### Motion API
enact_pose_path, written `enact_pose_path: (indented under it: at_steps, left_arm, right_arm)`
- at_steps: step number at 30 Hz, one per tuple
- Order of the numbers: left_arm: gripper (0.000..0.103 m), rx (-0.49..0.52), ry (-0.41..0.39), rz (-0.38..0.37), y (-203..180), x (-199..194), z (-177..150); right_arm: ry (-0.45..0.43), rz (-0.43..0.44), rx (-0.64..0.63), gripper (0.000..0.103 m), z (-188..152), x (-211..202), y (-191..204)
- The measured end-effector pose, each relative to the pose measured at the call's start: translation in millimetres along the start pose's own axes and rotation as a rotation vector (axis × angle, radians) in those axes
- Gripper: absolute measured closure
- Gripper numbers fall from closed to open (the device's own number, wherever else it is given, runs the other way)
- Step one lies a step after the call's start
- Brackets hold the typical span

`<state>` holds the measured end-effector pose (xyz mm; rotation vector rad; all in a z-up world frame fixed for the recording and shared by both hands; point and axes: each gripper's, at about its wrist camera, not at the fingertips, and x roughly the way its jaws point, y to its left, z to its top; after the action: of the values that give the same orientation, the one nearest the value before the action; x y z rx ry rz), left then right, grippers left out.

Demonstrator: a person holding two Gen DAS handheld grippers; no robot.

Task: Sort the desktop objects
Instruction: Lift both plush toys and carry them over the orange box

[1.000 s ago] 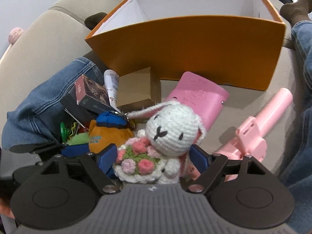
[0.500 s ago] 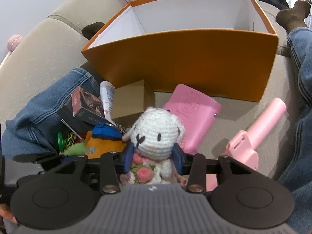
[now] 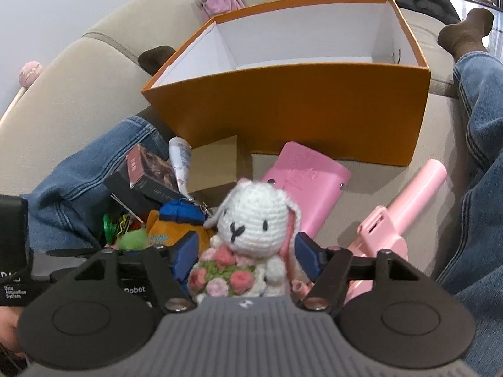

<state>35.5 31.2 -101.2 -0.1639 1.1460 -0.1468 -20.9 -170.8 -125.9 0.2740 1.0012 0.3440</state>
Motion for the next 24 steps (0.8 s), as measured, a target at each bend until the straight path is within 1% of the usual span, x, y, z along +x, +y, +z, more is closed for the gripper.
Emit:
enact_pose_path:
  at_steps: [5, 8, 10, 11, 14, 15, 18, 19, 20, 24]
  left_arm:
    - [0.045, 0.002, 0.002, -0.007, 1, 1, 1]
    - [0.043, 0.013, 0.009, -0.006, 0, 1, 0]
    - [0.042, 0.023, 0.011, -0.001, -1, 2, -1]
    - [0.042, 0.03, 0.012, 0.002, -2, 2, 0]
    - [0.042, 0.04, 0.014, -0.001, -2, 9, 4]
    - [0.042, 0.041, 0.014, -0.001, -2, 8, 4]
    - [0.043, 0.041, 0.011, 0.001, -2, 5, 3]
    - [0.044, 0.04, 0.009, 0.0, 7, -8, -1]
    - [0.044, 0.038, 0.006, 0.0, 7, -10, -1]
    - [0.045, 0.035, -0.014, -0.005, 8, -23, -4]
  right_arm:
    - [0.054, -0.001, 0.008, 0.03, -1, 17, 3]
    - [0.091, -0.019, 0.012, 0.029, -1, 31, 4]
    - [0.115, 0.007, 0.03, 0.029, -1, 39, 1]
    - [0.119, 0.01, 0.037, 0.028, -1, 42, 0]
    - [0.129, -0.004, 0.026, 0.028, -1, 49, 1]
    - [0.128, -0.01, 0.015, 0.029, -1, 49, 3]
    - [0.105, -0.006, -0.021, 0.04, -2, 45, 7]
    - [0.1, -0.004, -0.025, 0.043, -2, 43, 7]
    - [0.096, 0.001, -0.021, 0.045, -3, 40, 7]
    - [0.073, 0.019, -0.019, 0.049, -5, 24, 3]
